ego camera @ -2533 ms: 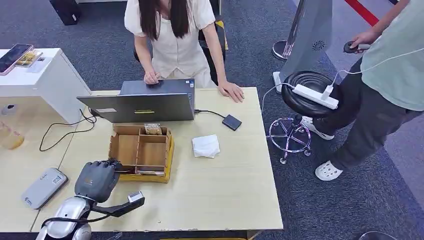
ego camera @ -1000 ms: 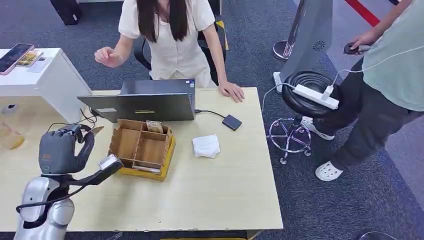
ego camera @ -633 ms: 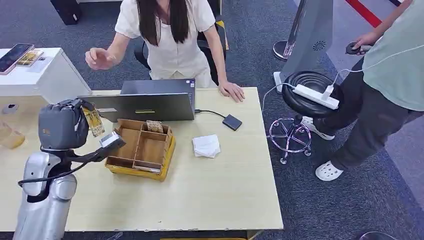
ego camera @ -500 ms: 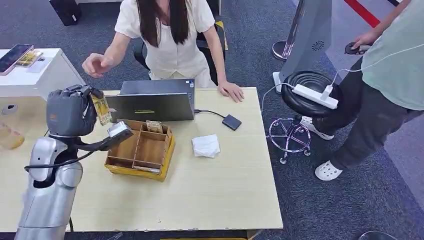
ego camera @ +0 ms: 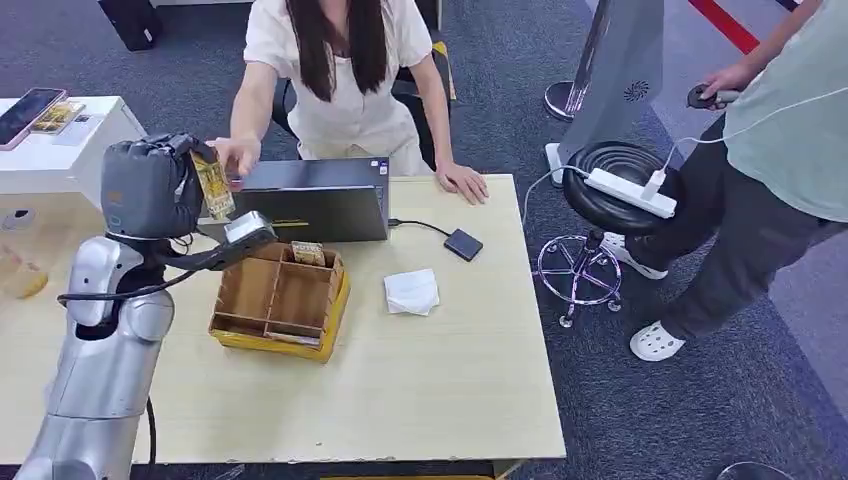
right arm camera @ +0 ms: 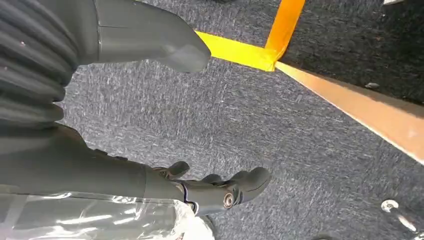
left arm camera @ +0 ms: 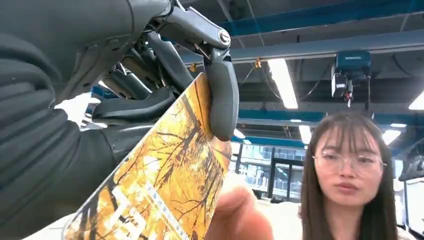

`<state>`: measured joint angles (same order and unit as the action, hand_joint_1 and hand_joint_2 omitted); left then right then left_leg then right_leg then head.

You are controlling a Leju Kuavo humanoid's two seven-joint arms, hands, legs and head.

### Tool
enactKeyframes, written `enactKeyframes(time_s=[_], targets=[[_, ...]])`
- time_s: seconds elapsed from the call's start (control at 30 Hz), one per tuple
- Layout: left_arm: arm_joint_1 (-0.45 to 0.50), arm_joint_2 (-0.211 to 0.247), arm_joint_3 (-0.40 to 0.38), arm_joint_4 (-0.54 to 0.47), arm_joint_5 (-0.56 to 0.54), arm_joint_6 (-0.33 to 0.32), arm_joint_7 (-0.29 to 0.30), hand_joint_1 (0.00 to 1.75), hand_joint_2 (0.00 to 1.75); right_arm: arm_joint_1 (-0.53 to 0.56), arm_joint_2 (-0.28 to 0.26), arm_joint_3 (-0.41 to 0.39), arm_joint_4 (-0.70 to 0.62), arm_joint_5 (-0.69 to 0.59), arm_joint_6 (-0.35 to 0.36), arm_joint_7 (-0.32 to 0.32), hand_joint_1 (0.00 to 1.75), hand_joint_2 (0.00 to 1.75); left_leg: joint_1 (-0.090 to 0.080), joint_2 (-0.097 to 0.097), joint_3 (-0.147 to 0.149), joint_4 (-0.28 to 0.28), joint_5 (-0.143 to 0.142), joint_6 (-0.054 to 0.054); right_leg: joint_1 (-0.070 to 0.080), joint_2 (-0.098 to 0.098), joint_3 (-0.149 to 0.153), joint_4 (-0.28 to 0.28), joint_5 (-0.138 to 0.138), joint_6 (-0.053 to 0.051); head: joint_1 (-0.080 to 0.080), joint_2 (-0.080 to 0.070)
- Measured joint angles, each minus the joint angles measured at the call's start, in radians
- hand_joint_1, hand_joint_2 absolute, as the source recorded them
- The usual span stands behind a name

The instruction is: Pass the card to the sensor for recognition and then transmit it.

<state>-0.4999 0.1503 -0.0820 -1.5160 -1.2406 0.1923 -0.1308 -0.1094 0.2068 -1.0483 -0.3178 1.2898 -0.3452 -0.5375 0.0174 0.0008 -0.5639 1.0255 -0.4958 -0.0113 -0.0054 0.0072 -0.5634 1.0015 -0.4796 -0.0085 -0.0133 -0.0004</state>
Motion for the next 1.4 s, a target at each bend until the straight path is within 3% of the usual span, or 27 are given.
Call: enactKeyframes(time_s=[0.13, 0.17, 0.4, 0.67, 0.7, 0.77, 0.8, 1.4], targets=[[-0.026, 0.000, -0.009, 0.025, -0.029, 0.008, 0.016, 1.10, 1.75, -0.002, 0.000, 0.013, 0.003, 0.015, 0.002, 0.010, 0.00, 1.75, 0.000, 0.000, 0.000, 0.000, 0.000, 0.000, 0.000, 0.000, 0.000, 0.000, 0.000, 0.000, 0.000, 0.000], [-0.035, 0.000, -0.013, 0.034, -0.034, 0.009, 0.018, 1.75, 1.75, -0.003, 0.000, 0.018, 0.004, 0.017, 0.002, 0.011, 0.00, 1.75, 0.000, 0.000, 0.000, 0.000, 0.000, 0.000, 0.000, 0.000, 0.000, 0.000, 0.000, 0.000, 0.000, 0.000], [-0.109, 0.001, -0.040, 0.119, -0.113, 0.031, 0.055, 1.75, 1.75, -0.011, 0.000, 0.035, 0.008, 0.009, 0.004, 0.007, 0.00, 1.75, 0.000, 0.000, 0.000, 0.000, 0.001, 0.000, 0.000, 0.000, 0.000, 0.000, 0.001, 0.000, 0.000, 0.000], [-0.159, 0.006, -0.050, 0.194, -0.121, 0.044, 0.067, 1.75, 1.75, -0.013, 0.000, 0.050, 0.010, 0.000, 0.004, 0.009, 0.00, 1.75, 0.000, 0.000, 0.000, 0.000, 0.001, 0.000, 0.000, 0.001, 0.000, 0.000, 0.001, 0.000, 0.000, 0.000], [-0.161, 0.009, -0.050, 0.202, -0.119, 0.048, 0.069, 0.00, 1.75, -0.012, 0.000, 0.050, 0.010, 0.000, 0.004, 0.010, 0.00, 1.75, 0.000, 0.000, 0.000, 0.000, 0.001, 0.000, 0.000, 0.001, 0.000, 0.000, 0.001, 0.000, 0.000, 0.000], [-0.161, 0.014, -0.050, 0.214, -0.114, 0.057, 0.071, 0.00, 1.75, -0.011, 0.000, 0.051, 0.013, 0.000, 0.003, 0.011, 0.00, 1.75, 0.000, 0.000, 0.000, 0.000, 0.001, 0.000, 0.000, 0.001, 0.000, 0.000, 0.001, 0.000, 0.000, 0.000], [-0.161, 0.015, -0.050, 0.218, -0.109, 0.061, 0.071, 0.00, 0.00, -0.010, 0.000, 0.052, 0.014, 0.000, 0.002, 0.011, 0.00, 1.75, 0.000, 0.000, 0.000, 0.000, 0.001, 0.000, 0.000, 0.001, 0.000, 0.000, 0.001, 0.000, 0.000, 0.000], [-0.161, 0.047, -0.032, 0.250, -0.124, 0.160, 0.079, 0.00, 0.00, -0.006, 0.000, 0.077, 0.020, -0.024, -0.004, 0.018, 0.00, 1.75, 0.000, 0.000, 0.000, 0.000, 0.001, 0.000, 0.000, 0.001, 0.000, 0.000, 0.001, 0.000, 0.000, 0.000]])
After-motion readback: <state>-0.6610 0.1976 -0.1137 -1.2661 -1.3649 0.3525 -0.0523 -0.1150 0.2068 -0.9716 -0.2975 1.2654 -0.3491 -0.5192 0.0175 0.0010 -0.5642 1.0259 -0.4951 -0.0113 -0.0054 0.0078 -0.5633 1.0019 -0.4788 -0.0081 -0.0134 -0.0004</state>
